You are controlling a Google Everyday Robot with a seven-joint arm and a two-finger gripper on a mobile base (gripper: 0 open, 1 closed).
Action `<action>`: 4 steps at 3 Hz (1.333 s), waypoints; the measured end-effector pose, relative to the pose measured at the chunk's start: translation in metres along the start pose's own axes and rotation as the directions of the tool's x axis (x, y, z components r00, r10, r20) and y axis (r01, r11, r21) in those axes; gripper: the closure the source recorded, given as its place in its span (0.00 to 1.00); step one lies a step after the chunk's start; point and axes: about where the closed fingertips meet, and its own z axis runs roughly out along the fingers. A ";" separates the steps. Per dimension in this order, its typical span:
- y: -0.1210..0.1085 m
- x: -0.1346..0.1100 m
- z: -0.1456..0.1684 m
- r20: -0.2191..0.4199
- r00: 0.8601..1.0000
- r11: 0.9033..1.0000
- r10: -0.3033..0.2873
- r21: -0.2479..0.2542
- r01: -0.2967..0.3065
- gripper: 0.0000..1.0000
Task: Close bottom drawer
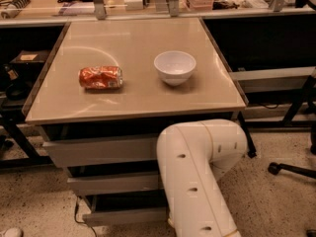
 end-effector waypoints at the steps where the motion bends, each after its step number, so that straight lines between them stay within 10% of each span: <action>1: -0.009 -0.018 -0.006 0.001 0.999 0.998 -0.039 0.042 0.039 1.00; 4: -0.019 -0.054 -0.008 0.004 0.993 0.987 -0.118 0.113 0.117 1.00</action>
Offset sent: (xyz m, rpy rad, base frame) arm 0.0426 0.0200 0.0243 -0.0713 -0.1174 0.0793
